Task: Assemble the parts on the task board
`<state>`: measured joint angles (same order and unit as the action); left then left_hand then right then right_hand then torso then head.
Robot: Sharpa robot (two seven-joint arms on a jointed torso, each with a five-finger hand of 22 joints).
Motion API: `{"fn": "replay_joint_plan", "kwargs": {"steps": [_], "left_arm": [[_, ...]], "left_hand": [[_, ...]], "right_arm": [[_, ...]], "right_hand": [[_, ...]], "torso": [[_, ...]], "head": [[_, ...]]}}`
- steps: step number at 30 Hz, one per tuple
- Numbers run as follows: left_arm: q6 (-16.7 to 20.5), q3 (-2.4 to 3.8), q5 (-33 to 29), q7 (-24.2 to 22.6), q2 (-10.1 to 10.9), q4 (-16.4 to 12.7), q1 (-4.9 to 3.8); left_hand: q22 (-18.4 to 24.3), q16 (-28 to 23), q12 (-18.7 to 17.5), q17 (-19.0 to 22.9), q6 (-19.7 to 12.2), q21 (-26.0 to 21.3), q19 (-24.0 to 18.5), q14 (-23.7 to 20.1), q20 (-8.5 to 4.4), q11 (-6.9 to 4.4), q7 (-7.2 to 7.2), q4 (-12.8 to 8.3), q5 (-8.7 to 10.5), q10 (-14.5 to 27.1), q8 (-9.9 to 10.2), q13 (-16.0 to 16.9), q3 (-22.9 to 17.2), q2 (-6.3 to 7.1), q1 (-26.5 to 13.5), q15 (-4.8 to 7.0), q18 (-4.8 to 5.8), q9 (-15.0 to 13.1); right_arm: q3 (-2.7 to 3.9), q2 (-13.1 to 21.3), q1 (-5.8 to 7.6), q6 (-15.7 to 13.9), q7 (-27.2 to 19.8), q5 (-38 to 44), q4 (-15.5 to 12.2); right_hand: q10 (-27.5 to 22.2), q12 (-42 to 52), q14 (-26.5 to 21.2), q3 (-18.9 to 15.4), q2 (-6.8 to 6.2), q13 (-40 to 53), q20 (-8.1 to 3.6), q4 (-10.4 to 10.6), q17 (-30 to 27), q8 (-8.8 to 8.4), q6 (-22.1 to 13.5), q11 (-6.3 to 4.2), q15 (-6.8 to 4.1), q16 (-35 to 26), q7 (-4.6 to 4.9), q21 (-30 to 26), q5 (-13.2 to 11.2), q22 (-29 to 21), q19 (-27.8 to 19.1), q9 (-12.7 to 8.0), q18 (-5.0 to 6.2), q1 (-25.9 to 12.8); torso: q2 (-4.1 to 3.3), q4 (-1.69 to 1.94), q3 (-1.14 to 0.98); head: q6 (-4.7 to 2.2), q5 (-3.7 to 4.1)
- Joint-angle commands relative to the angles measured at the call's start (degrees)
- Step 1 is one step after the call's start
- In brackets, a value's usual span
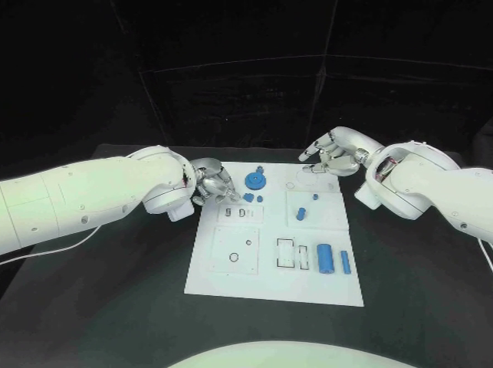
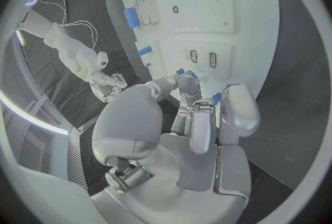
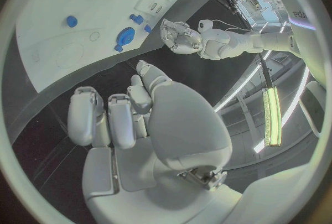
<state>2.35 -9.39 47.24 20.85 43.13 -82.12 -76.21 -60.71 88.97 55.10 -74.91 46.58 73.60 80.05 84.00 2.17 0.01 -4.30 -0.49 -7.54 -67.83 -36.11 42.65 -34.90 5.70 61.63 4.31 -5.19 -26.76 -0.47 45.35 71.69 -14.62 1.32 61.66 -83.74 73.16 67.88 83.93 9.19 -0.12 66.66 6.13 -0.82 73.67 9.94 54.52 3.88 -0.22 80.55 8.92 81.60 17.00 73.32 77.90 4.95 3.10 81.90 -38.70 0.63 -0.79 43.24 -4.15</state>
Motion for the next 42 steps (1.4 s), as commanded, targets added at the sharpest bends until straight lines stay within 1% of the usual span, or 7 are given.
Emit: {"fn": "replay_joint_plan", "kwargs": {"steps": [1,9,14,22,29,39,42], "left_arm": [[6.06,-0.01,-4.15,-7.45,0.93,-0.55,-0.03],[11.24,-0.06,-12.6,-15.6,3.45,-1.85,0.07],[13.72,-0.09,-22.33,-24.12,4.85,-2.39,0.28],[15.05,-0.12,-33.75,-35.05,6.12,-2.44,0.85],[16.25,-0.13,-37.14,-38.96,6.44,-2.44,1.15],[17.83,-0.13,-40.28,-42.79,6.57,-3.1,1.27],[18.03,-0.13,-40.87,-43.85,6.57,-3.21,1.28]], "left_hand": [[2.26,-0.7,-2.51,-11.79,0.38,-1.6,-0.87,5.14,0.17,0.22,-0.58,-0.33,0.18,1.17,0.94,-3.13,1.38,-0.18,0.11,-0.59,-0.9,1.2],[14.84,-5.18,-7.35,-4.64,1.33,-10.62,-5.33,3.09,0.57,0.65,-1.09,-1.74,0.03,3.52,3.13,-8.39,3.58,-0.65,2.24,-0.99,-3.04,4.54],[30.2,-16.79,-12.12,11.04,0.82,-23.37,-11.99,-2.95,1.47,1.85,-2.26,-2.84,-0.07,7.15,4.65,-12.57,2.94,-1.25,3.63,-2.01,-5.24,6.7],[33.39,-26.17,-15.74,22.65,0.22,-28.33,-13.2,-8.25,2.67,3.14,-3.6,-4.4,-0.04,9.57,6.1,-17.25,2.21,-2.32,4.97,-3.21,-5.3,9.23],[33.93,-27.11,-15.94,23.92,0.27,-29.07,-13.1,-8.76,2.79,3.24,-3.7,-4.76,-0.07,9.7,6.2,-18.04,2.19,-2.72,5.26,-3.31,-5.32,9.72],[34.37,-27.45,-15.98,24.51,0.37,-29.63,-12.82,-8.87,2.8,3.25,-3.73,-5.42,-0.12,9.74,6.21,-18.76,1.94,-3.17,5.86,-3.31,-5.34,10.17],[34.48,-27.53,-15.99,24.67,0.37,-29.75,-12.76,-8.9,2.8,3.27,-3.76,-5.67,-0.14,9.79,6.22,-18.95,1.86,-3.19,6.03,-3.31,-5.34,10.29]], "right_arm": [[0.03,-0.9,0.12,1.28,-0.92,9.12,0.24],[0.06,-4.26,0.12,3.58,-1.01,22.77,1.07],[0.08,-8.52,0.13,7.21,-0.75,30.02,3.58],[0.08,-15.23,0.13,9.96,-2.19,36.65,8.85],[0.07,-18.51,0.11,10.63,-3.56,38.67,11.92],[-0.01,-21.58,0.06,13.39,-4.48,40.27,14.29],[-0.8,-22.04,0.03,14.46,-4.34,40.8,14.81]], "right_hand": [[-0.21,-0.3,2.67,0.93,-0.01,-0.07,-0.3,-0.42,0.11,0.19,0.81,-0.21,-0.37,-0.07,-0.08,-0.24,-0.38,0.17,0.1,-0.1,0.76,0.7],[0.38,0.21,2.88,3.47,-0.88,0.37,-0.5,-1.67,0.89,-0.34,2.48,-0.48,-0.57,0.32,-0.4,0.2,-1.63,1.06,0.72,-0.47,0.56,0.59],[0.56,0.32,2.92,4.04,-1.7,0.43,-0.59,-1.69,1.03,-1.29,2.35,-0.71,-0.72,0.37,-0.73,0.21,-3.73,1.12,0.74,-0.85,0.55,-0.52],[0.22,-0.06,2.92,5.22,-2.28,0.11,-1.02,-2.27,1.1,-2.77,1.72,-1.49,-1.3,0.32,-1.68,0.02,-5.31,0.9,0.51,-1.14,0.63,-0.74],[0.49,0.25,3.02,5.92,-2.69,0.46,-1.48,-2.65,1.56,-3.8,1.06,-2.27,-1.89,0.54,-2.05,0.04,-5.68,1.01,0.55,-1.2,0.62,-0.96],[1.1,0.97,3.27,6.5,-3.46,1.2,-2.22,-3.12,2.53,-4.95,0.41,-3.27,-2.7,1.1,-2.76,0.2,-6.15,1.39,0.79,-1.16,0.54,-1.48],[1.09,0.96,3.3,6.59,-3.71,1.19,-2.4,-3.25,2.67,-5.27,0.15,-3.49,-2.89,1.17,-3.02,0.19,-6.23,1.38,0.78,-1.16,0.54,-1.65]], "torso": [[-0.05,0.06,0.06],[-0.04,0.05,0.19],[-0.08,0.14,0.19],[-0.24,0.15,0.37],[-0.4,0.18,0.55],[-0.37,0.31,0.42],[-0.32,0.21,0.33]], "head": [[-0.2,0.03],[-0.54,0.15],[-0.76,0.35],[-1.12,0.47],[-1.17,0.39],[-0.78,-0.05],[-0.67,-0.28]]}}
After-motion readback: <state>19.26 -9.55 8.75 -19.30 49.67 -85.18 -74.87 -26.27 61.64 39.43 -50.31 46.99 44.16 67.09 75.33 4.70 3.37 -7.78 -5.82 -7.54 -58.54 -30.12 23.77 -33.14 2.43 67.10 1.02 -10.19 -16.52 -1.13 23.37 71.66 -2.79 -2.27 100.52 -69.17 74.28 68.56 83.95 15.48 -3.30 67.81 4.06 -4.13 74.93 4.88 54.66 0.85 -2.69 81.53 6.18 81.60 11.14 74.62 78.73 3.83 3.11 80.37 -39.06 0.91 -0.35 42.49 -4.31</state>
